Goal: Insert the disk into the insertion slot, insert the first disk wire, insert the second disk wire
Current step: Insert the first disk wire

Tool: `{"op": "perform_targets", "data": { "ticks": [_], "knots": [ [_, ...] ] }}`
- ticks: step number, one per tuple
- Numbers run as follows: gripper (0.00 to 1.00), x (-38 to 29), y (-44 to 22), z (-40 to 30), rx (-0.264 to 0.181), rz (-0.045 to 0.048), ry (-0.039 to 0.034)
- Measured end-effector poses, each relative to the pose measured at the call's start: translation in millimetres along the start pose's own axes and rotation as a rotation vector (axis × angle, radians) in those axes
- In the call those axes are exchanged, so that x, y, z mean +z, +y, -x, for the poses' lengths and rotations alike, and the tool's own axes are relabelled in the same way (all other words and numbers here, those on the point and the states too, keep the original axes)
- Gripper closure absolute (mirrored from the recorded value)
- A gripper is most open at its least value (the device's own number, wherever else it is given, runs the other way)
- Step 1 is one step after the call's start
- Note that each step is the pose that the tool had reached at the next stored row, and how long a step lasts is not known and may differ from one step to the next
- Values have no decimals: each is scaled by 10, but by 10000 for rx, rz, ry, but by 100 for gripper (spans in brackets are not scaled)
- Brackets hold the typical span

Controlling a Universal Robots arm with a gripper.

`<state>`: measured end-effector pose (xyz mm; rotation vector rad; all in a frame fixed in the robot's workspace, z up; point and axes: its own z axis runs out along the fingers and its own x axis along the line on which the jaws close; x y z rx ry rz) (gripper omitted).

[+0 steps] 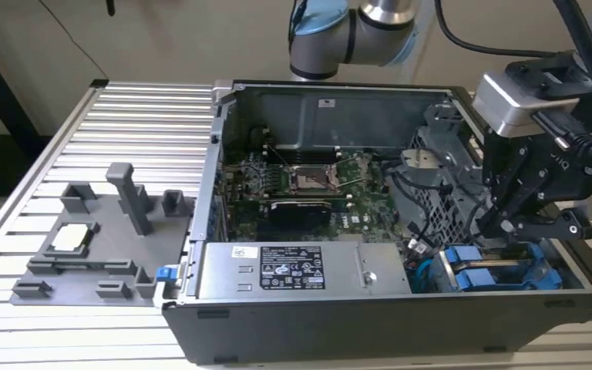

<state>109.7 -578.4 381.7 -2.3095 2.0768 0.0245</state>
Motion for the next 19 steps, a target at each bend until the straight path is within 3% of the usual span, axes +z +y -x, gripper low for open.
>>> {"op": "perform_targets", "data": {
  "ticks": [2, 3, 4, 5, 6, 12, 15, 19],
  "knots": [
    [84, 1, 13, 1, 5, -69, -364],
    [84, 0, 38, 4, 8, -112, -615],
    [84, 0, 66, 10, 11, -137, -799],
    [84, 1, 92, 28, 12, -155, -938],
    [84, 6, 117, 50, 12, -169, -1019],
    [84, 34, 184, 206, 4, -272, -1295],
    [84, 46, 188, 252, -53, -366, -1358],
    [84, 47, 207, 281, -143, -473, -1357]
  ]
}}
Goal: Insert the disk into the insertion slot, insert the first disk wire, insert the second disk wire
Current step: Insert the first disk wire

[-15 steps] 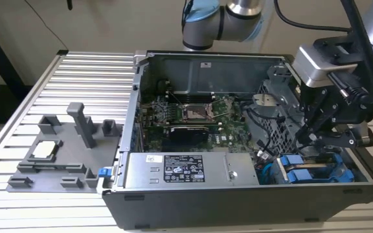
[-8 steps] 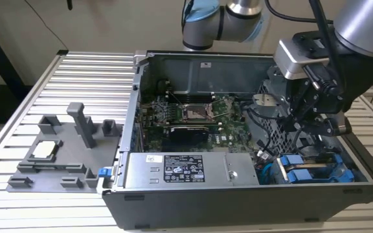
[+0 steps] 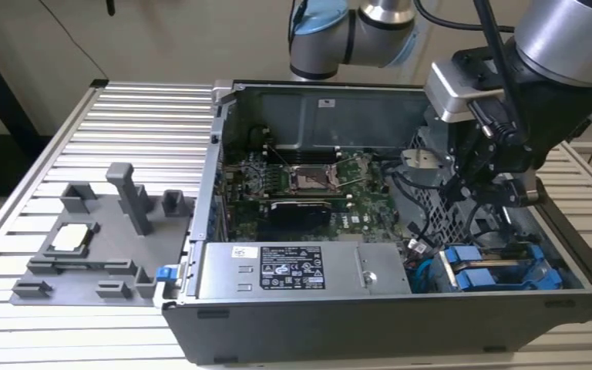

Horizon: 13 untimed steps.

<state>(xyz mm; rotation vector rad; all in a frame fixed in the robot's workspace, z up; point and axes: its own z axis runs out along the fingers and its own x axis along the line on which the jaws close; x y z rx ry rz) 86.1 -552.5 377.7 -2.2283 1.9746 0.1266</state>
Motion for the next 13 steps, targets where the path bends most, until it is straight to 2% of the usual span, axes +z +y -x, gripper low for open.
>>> {"op": "perform_targets", "data": {
  "ticks": [4, 5, 6, 8, 9, 10, 11, 13],
  "knots": [
    [82, -13, 60, 11, -20, -45, 3],
    [77, -13, 60, 11, -21, -45, 3],
    [77, -13, 60, 11, -22, -46, 2],
    [65, -10, 61, 30, -24, -67, 5],
    [65, -5, 64, 56, -32, -109, 14],
    [58, 4, 68, 92, -45, -169, 30],
    [58, 14, 71, 127, -58, -238, 54],
    [58, 31, 85, 174, -87, -368, 136]
  ]
}}
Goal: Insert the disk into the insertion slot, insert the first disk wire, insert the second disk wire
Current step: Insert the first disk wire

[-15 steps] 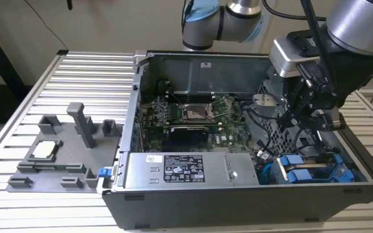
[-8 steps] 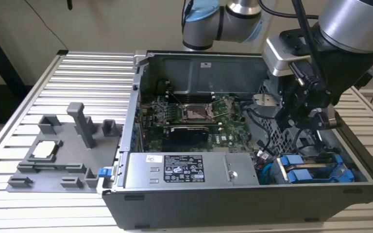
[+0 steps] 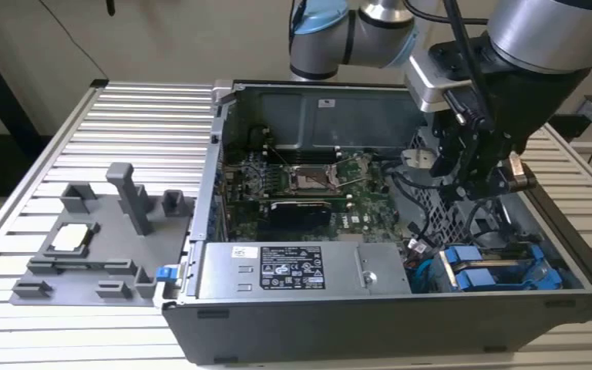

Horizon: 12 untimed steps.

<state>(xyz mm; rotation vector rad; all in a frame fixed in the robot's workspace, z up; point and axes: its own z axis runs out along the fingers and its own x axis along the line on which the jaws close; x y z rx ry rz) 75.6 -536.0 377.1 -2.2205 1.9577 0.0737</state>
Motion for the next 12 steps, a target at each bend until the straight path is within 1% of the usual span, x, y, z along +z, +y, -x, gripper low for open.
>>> {"op": "perform_targets", "data": {
  "ticks": [2, 5, 8, 12],
  "knots": [
    [58, 9, 28, 11, -25, -79, 138],
    [58, 34, 62, 31, -22, -129, 230],
    [58, 40, 72, 56, -11, -186, 247],
    [60, 41, 80, 57, -11, -204, 252]
  ]
}}
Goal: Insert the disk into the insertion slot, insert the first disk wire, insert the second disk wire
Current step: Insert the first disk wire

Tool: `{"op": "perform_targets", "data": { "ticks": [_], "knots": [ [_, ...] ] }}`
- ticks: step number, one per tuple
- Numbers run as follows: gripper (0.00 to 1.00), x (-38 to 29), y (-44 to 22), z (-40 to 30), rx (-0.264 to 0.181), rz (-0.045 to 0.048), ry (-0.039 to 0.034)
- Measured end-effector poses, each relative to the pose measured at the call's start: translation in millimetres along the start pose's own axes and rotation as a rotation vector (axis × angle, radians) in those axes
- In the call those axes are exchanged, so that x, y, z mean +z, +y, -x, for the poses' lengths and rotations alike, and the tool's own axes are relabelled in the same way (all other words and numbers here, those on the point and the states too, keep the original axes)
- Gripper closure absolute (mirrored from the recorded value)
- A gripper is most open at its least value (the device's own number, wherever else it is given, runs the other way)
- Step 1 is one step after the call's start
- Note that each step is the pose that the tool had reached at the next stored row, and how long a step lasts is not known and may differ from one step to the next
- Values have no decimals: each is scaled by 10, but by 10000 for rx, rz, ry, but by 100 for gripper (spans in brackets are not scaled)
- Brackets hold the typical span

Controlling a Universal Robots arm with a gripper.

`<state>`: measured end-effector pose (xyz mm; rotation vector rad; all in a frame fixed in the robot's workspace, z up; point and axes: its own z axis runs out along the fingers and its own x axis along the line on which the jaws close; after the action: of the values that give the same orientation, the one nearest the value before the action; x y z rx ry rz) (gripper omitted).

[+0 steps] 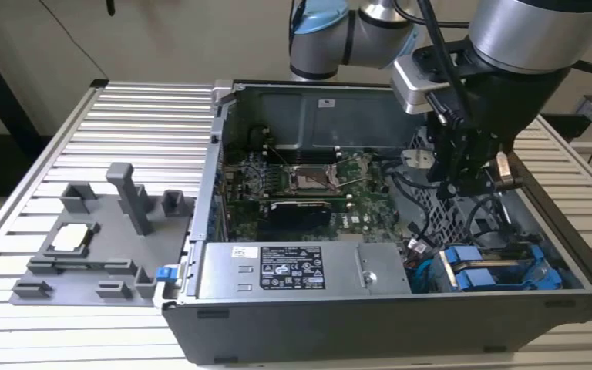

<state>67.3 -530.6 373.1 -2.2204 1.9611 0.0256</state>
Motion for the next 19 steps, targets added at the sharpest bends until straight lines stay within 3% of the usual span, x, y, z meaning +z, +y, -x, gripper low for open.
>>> {"op": "perform_targets", "data": {
  "ticks": [4, 7, 13, 19],
  "knots": [
    [70, -1, 1, 0, -2, 0, 22],
    [84, -1, 1, 0, -2, 0, 24],
    [84, -1, -7, -7, -2, 6, 24],
    [84, -6, -75, -127, 22, 166, 9]
  ]
}}
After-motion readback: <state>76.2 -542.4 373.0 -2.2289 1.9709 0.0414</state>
